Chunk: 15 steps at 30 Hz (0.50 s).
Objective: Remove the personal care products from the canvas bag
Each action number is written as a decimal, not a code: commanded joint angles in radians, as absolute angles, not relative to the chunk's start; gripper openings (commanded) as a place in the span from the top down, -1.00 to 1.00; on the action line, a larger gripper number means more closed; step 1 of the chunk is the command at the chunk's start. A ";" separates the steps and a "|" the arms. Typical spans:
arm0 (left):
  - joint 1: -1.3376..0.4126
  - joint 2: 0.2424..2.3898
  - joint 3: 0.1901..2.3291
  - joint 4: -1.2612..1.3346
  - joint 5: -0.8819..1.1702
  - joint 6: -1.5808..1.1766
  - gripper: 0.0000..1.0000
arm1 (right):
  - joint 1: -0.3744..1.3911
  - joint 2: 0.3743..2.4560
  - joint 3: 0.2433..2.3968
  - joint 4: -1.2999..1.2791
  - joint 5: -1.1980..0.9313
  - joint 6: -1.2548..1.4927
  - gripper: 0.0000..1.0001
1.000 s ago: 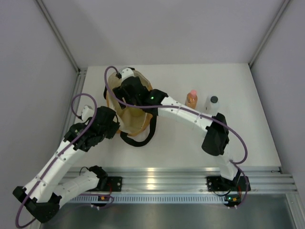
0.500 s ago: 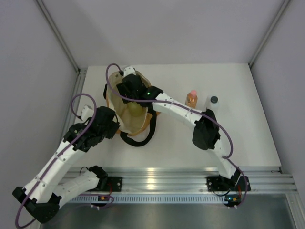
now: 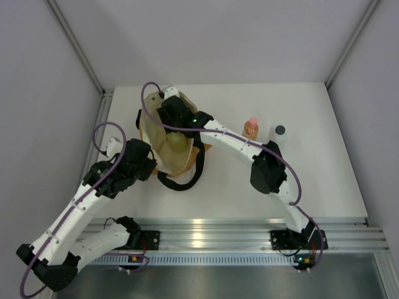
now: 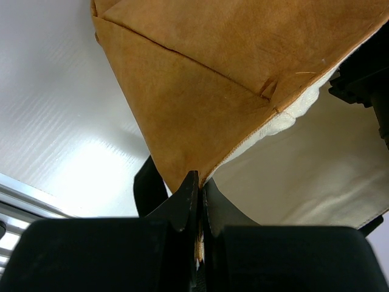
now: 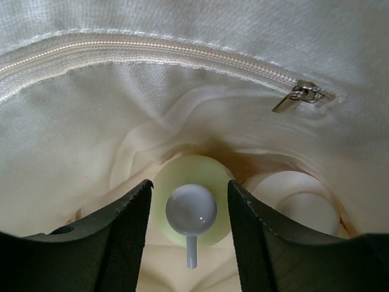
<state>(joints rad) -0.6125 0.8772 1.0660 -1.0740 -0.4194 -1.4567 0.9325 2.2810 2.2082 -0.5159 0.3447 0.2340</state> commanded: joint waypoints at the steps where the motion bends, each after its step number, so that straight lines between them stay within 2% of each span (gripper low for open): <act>1: -0.615 0.865 1.077 -1.045 -0.411 -1.453 1.00 | 0.917 2.312 2.210 -0.529 0.312 0.273 -0.03; 15: -0.615 0.854 1.075 -1.045 -0.417 -1.453 1.00 | 0.919 2.301 2.146 -0.560 0.327 0.310 0.05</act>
